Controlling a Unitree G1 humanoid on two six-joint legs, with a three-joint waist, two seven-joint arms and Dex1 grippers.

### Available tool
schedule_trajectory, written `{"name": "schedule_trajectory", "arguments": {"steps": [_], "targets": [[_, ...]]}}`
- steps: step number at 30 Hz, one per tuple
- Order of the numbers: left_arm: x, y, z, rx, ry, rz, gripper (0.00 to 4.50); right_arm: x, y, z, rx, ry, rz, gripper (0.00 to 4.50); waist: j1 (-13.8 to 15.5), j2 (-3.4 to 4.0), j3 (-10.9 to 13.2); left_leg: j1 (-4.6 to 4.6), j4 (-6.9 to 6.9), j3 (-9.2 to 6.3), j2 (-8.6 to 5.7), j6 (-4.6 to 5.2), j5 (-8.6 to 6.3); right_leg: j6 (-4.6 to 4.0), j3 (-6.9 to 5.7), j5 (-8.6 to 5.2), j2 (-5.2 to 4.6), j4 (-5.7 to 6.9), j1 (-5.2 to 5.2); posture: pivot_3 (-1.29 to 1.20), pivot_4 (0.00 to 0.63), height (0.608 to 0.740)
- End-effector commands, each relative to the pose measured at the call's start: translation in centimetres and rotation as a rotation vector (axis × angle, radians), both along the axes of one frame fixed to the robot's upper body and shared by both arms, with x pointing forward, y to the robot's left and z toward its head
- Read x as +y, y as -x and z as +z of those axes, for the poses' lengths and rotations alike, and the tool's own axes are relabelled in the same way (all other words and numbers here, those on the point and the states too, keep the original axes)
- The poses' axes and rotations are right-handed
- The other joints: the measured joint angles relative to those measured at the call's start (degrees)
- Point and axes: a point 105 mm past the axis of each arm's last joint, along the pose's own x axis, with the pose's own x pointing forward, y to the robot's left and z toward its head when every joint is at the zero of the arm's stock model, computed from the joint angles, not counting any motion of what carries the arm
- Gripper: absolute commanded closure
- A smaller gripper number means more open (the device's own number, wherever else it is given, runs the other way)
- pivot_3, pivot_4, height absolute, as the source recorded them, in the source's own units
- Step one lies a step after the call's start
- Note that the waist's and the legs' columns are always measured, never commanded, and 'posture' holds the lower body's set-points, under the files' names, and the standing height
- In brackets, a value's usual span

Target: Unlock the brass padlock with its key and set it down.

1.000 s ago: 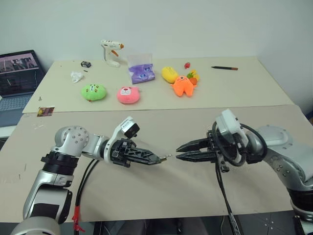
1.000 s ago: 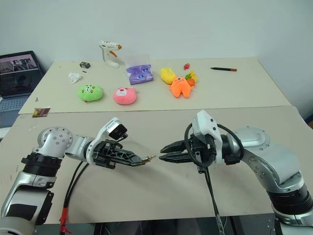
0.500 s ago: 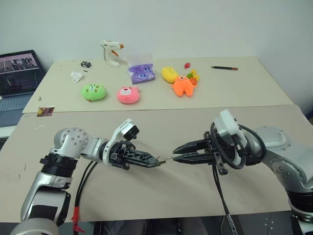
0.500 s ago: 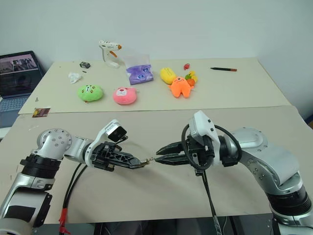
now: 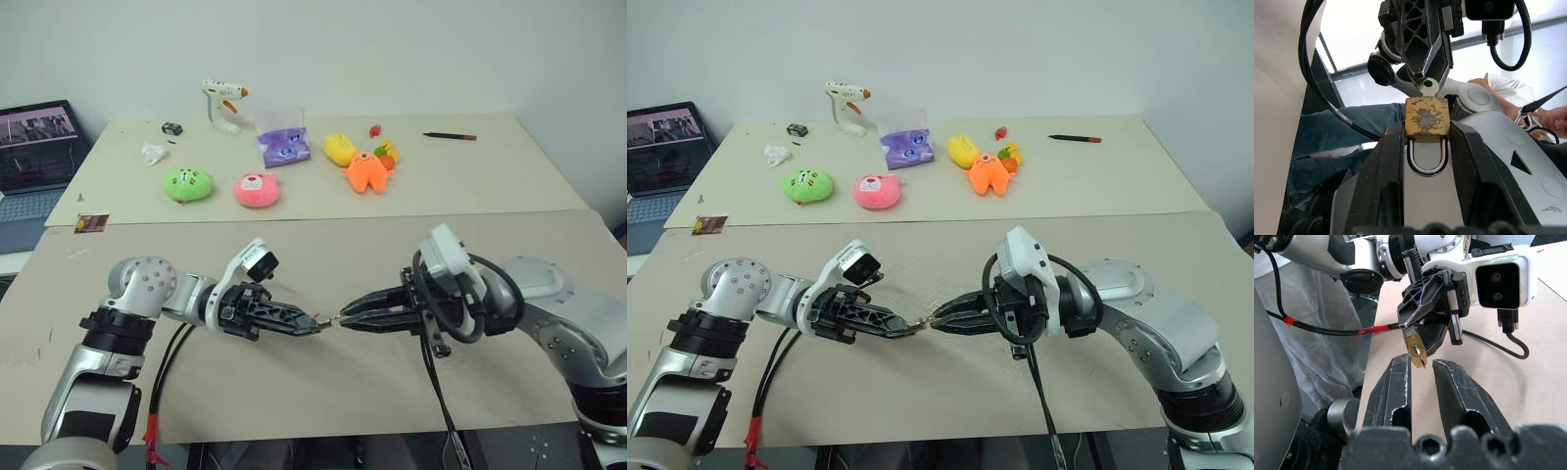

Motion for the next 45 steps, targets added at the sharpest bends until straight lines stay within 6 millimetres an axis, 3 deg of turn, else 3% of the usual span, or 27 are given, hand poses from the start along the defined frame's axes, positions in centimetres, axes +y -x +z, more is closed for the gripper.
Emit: {"name": "schedule_trajectory", "arguments": {"steps": [1, 8, 21, 28, 32, 35, 37, 45], "targets": [[0.1, 0.2, 0.4, -0.017, 0.011, -0.010, 3.68, 0.3, 0.7, 0.8, -0.026, -0.016, 0.033, 4.38, 0.0, 0.00, 0.0, 0.00, 0.00, 0.00, 0.00, 0.00, 0.00, 0.00, 0.00, 0.00, 0.00, 0.00, 0.01, 0.00, 0.150, 0.740], [0.1, 0.1, 0.2, -0.043, 0.000, -0.002, 3.68, 0.4, 0.7, 0.6, 0.014, -0.020, 0.024, 4.38, 0.0, 0.00, 0.0, 0.00, 0.00, 0.00, 0.00, 0.00, 0.00, 0.00, 0.00, 0.00, 0.00, 0.00, 0.00, 0.00, 0.150, 0.740], [-0.1, 0.3, -0.4, -0.090, -0.013, 0.000, 3.68, 0.5, 1.4, 0.8, 0.358, -0.015, -0.003, 4.38, 0.0, 0.00, 0.0, 0.00, -0.02, 0.01, 0.02, 0.01, 0.00, -0.02, 0.14, 0.01, -0.02, -0.02, 0.00, 0.00, 0.150, 0.740], [0.0, 0.4, -0.5, -0.084, -0.011, -0.001, 3.68, 0.7, 0.7, 1.3, 0.027, 0.068, -0.040, 4.38, 0.0, 0.00, 0.0, -0.01, -0.02, 0.02, 0.02, 0.01, -0.01, -0.02, 0.08, 0.00, 0.01, -0.01, -0.02, 0.00, 0.150, 0.740], [0.0, 0.6, -0.4, -0.074, -0.002, -0.011, 3.68, 0.6, 1.0, 1.5, -0.011, 0.060, 0.001, 4.38, 0.0, 0.00, 0.0, -0.01, 0.00, 0.02, 0.02, 0.01, -0.01, -0.02, -0.02, 0.00, 0.00, -0.01, 0.00, 0.00, 0.150, 0.740], [-0.1, 0.6, -0.4, -0.067, 0.001, -0.011, 3.68, 0.5, 1.2, 1.9, 0.007, 0.042, 0.026, 3.71, 0.0, 0.00, 0.0, -0.01, 0.00, 0.02, 0.02, 0.01, -0.01, -0.02, -0.01, 0.01, 0.00, -0.01, 0.00, 0.00, 0.150, 0.740], [-0.1, 0.6, -0.4, -0.061, 0.003, -0.012, 3.68, 0.3, 1.3, 2.1, -0.002, 0.041, 0.035, 2.93, 0.0, 0.00, 0.0, -0.01, 0.00, 0.02, 0.02, 0.01, -0.01, -0.02, 0.01, 0.01, -0.01, -0.02, 0.00, 0.00, 0.150, 0.740], [-0.1, 0.6, -0.4, -0.045, -0.001, -0.012, 3.68, 0.2, 1.5, 3.0, -0.060, 0.003, 0.051, 2.93, 0.0, 0.00, 0.0, -0.01, 0.00, 0.03, 0.02, 0.01, -0.01, -0.02, 0.03, 0.01, -0.01, -0.01, 0.00, 0.00, 0.150, 0.740]]}}
